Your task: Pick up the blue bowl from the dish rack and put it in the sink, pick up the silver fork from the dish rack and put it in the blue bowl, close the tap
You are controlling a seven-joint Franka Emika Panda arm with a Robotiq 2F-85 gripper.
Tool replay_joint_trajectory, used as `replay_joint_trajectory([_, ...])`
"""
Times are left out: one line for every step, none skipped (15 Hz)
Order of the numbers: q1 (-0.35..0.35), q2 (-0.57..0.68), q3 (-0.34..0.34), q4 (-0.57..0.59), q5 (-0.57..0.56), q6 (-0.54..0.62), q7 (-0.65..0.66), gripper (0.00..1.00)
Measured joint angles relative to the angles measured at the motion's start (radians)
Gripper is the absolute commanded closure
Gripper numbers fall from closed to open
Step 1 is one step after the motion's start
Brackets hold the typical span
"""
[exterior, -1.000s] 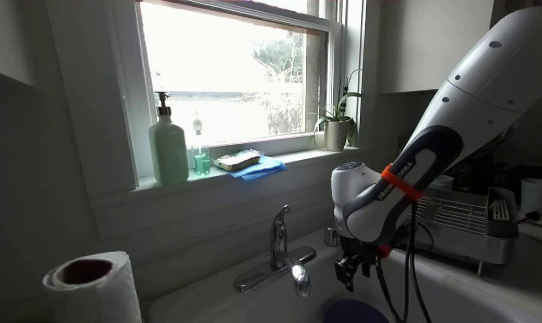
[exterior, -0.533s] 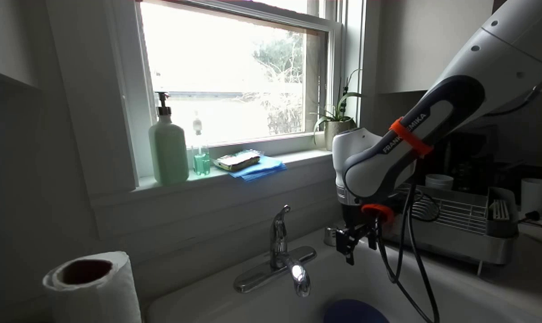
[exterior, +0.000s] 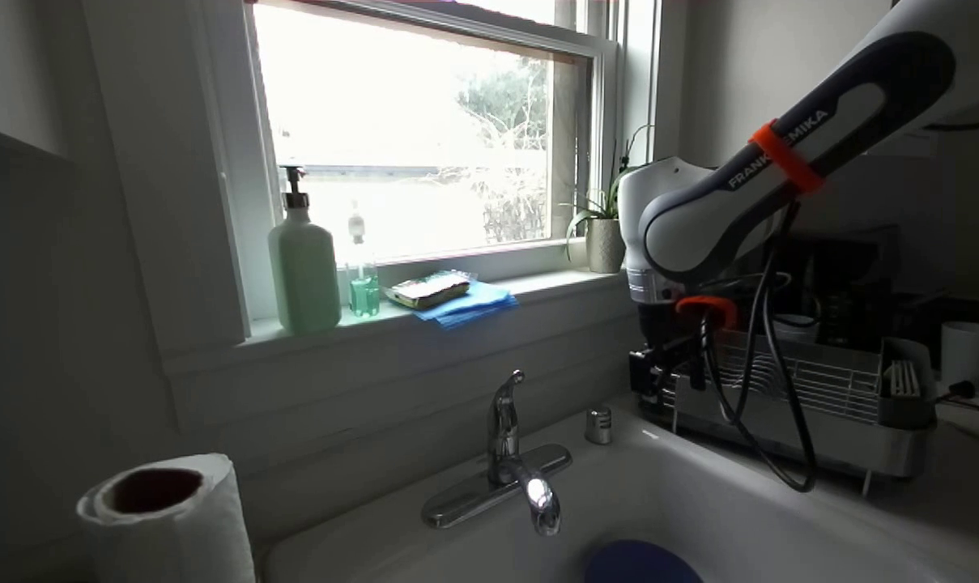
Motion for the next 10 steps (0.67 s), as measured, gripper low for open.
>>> replay_joint_trajectory([-0.001, -0.021, -0.003, 0.0, -0.018, -0.031, 0.0, 0.0])
replay_joint_trajectory([-0.002, -0.041, -0.005, 0.001, -0.039, -0.067, -0.001, 0.0])
replay_joint_trajectory([-0.005, -0.06, -0.005, 0.001, -0.061, -0.105, -0.004, 0.0])
replay_joint_trajectory([-0.008, -0.076, -0.005, 0.002, -0.074, -0.143, -0.016, 0.0])
replay_joint_trajectory([-0.012, -0.09, -0.004, 0.003, -0.081, -0.179, -0.036, 0.0])
replay_joint_trajectory([-0.018, -0.1, -0.004, 0.003, -0.087, -0.211, -0.062, 0.0])
replay_joint_trajectory([-0.024, -0.109, -0.002, 0.003, -0.092, -0.236, -0.097, 0.0])
replay_joint_trajectory([-0.03, -0.116, 0.0, 0.0, -0.092, -0.243, -0.128, 0.0])
replay_joint_trajectory([-0.035, -0.12, 0.001, -0.003, -0.092, -0.243, -0.147, 0.0])
replay_joint_trajectory([-0.037, -0.122, 0.002, -0.005, -0.092, -0.243, -0.156, 0.0])
